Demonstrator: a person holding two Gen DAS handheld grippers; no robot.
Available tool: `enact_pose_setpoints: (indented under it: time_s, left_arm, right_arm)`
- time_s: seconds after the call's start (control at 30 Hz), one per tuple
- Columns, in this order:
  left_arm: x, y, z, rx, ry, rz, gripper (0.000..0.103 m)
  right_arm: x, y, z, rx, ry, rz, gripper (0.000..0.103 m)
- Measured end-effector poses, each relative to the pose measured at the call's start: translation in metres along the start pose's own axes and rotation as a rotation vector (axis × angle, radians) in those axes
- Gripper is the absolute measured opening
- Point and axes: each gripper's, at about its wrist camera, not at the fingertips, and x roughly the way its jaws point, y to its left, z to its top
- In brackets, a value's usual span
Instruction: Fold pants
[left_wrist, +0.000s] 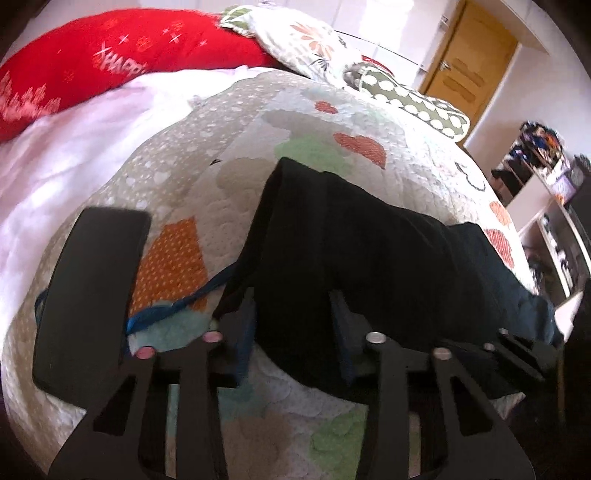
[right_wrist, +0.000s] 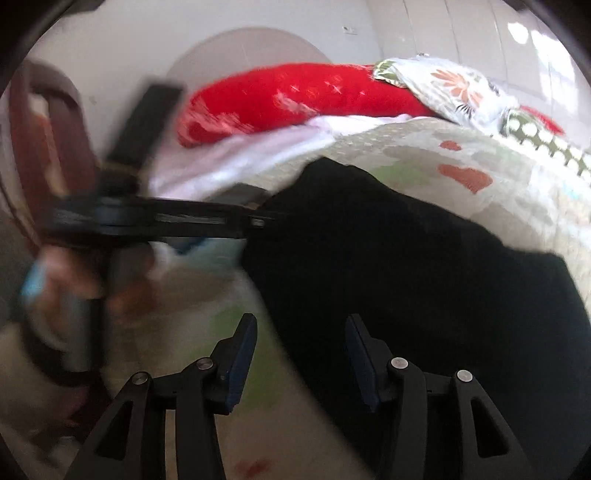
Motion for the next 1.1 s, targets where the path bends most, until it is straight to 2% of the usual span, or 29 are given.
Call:
enact_pose_setpoints:
  time_s: [0.03,0.07,0.1,0.23,0.3,0.37,0.43,0.5,0.57,0.6,0.63,0.73,0.8,0.87,1.03,1.07,1.1]
  left_arm:
    - [0.001,0.000,0.002,0.003,0.002,-0.005,0.024]
    - [0.000,0.001,0.007,-0.001,-0.003,-0.017,0.019]
    - [-0.002,0.001,0.011,-0.003,-0.014,-0.021,0.011]
    - [-0.025,0.002,0.030,0.020,-0.097,-0.038,0.011]
    - [-0.022,0.004,0.029,0.026,-0.083,0.000,0.011]
    - [-0.008,0.014,0.019,0.011,-0.035,0.037,0.011]
    - [0.001,0.022,0.008,-0.016,-0.001,0.063,0.013]
    - [-0.001,0.026,0.002,-0.048,-0.004,0.073,0.020]
    - [-0.009,0.029,0.001,-0.082,-0.015,0.074,0.024]
    - [-0.013,0.028,0.001,-0.085,-0.022,0.079,0.024]
    - [-0.020,0.025,0.002,-0.079,-0.044,0.102,0.024]
    - [-0.032,0.016,0.003,-0.063,-0.095,0.132,0.024]
    - [-0.035,0.007,0.003,-0.055,-0.115,0.085,0.024]
    - [-0.029,-0.005,0.003,-0.031,-0.117,0.049,0.024]
    - [0.012,-0.016,0.006,0.003,-0.039,0.083,0.024]
    - [0.022,-0.016,0.006,0.014,-0.036,0.111,0.024]
    - [0.025,-0.017,0.007,0.017,-0.038,0.120,0.024]
  right_arm:
    - [0.008,-0.004,0.003,0.012,0.005,-0.004,0.020]
    - [0.010,-0.010,0.007,0.040,0.006,0.007,0.014]
    - [0.008,-0.019,0.011,0.101,-0.003,0.058,0.014]
    - [-0.010,-0.030,0.024,0.156,-0.052,0.126,0.013]
    - [-0.008,-0.025,0.026,0.171,-0.051,0.146,0.013]
    - [0.006,-0.014,0.023,0.157,-0.013,0.147,0.013]
    - [0.022,-0.006,0.014,0.146,0.023,0.128,0.015]
    - [0.025,-0.008,0.009,0.170,0.015,0.130,0.017]
    - [0.018,-0.013,0.010,0.191,0.030,0.160,0.029]
    - [0.012,-0.016,0.010,0.193,0.040,0.173,0.040]
    - [0.002,-0.022,0.011,0.196,0.029,0.168,0.041]
    - [-0.033,-0.049,0.012,0.235,-0.060,0.064,0.041]
    - [-0.046,-0.078,0.013,0.294,-0.107,-0.039,0.041]
    - [-0.046,-0.109,0.013,0.357,-0.106,-0.163,0.041]
    - [-0.015,-0.161,0.006,0.430,-0.028,-0.261,0.039]
    - [-0.011,-0.173,0.004,0.464,-0.033,-0.261,0.038]
    - [-0.013,-0.184,0.005,0.508,-0.055,-0.225,0.038]
